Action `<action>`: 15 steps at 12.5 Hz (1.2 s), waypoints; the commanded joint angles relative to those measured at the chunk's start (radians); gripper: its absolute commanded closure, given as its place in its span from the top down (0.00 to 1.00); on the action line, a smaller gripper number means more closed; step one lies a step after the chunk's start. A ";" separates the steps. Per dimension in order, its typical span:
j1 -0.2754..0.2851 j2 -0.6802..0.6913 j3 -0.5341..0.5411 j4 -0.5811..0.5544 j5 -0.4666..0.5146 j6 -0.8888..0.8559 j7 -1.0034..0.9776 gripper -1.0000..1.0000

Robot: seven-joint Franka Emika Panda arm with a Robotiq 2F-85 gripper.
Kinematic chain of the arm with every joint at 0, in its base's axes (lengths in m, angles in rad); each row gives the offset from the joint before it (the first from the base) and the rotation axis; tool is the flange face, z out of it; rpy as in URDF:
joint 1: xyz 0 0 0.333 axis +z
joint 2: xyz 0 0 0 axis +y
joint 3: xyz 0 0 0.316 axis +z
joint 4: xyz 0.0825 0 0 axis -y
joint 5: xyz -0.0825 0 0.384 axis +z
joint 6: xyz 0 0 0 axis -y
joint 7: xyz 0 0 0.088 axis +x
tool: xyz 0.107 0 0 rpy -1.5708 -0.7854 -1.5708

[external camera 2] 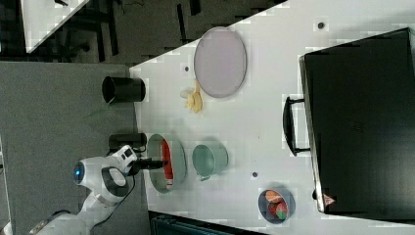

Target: Pick Ketchup from the table and place it in strainer.

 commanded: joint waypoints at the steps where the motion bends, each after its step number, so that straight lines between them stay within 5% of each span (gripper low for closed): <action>1: -0.043 -0.181 0.011 0.081 0.009 -0.161 0.093 1.00; 7: -0.161 -0.423 -0.098 0.248 0.091 -0.654 0.062 1.00; 15: -0.185 -0.533 -0.512 0.365 0.136 -0.868 -0.103 1.00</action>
